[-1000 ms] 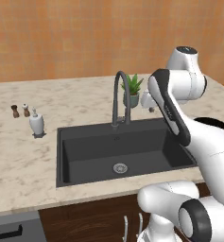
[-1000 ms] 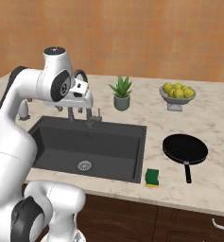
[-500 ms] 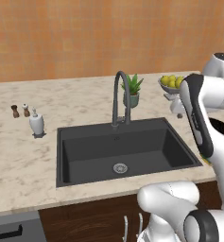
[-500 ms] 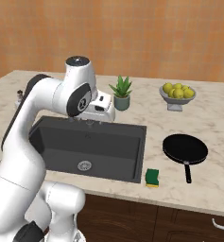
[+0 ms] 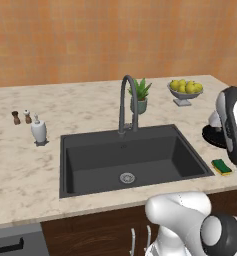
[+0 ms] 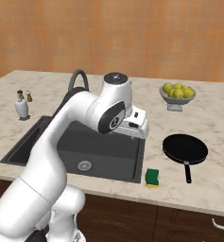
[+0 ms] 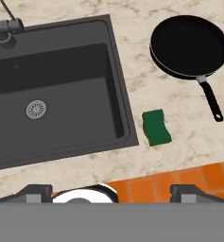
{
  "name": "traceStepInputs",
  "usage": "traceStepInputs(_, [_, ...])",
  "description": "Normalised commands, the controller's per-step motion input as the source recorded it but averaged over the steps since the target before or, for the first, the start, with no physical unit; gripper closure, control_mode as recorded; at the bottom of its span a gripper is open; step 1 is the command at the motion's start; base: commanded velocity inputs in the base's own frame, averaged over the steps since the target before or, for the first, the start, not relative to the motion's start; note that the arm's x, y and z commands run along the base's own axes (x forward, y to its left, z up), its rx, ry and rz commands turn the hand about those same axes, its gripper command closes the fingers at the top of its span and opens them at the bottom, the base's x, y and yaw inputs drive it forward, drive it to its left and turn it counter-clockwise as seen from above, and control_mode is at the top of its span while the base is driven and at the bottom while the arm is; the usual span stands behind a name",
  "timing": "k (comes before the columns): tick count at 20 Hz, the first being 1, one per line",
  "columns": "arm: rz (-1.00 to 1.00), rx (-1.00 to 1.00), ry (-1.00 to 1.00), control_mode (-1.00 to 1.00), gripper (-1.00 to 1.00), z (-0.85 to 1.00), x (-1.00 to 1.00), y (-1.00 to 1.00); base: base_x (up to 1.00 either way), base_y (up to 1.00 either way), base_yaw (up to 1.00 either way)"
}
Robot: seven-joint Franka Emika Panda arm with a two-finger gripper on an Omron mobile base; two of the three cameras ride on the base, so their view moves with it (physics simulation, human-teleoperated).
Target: Pick the pan and sponge and place them into the sink. Then turn on the water.
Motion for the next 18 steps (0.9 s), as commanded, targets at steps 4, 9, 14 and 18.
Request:
traceStepInputs(4, [-0.05,0.00,0.00,-1.00,-1.00,-0.34,0.00,-0.98,0.00,0.00,0.00])
traceStepInputs(9, [-0.02,0.00,0.02,-1.00,-1.00,-0.34,0.00,-0.87,0.00,0.00,0.00])
traceStepInputs(14, [0.00,0.01,0.10,-1.00,-1.00,-0.42,0.00,-0.77,0.00,0.00,0.00])
traceStepInputs(18, [0.00,0.03,0.14,-1.00,-1.00,-0.49,0.02,-0.72,0.00,0.00,0.00])
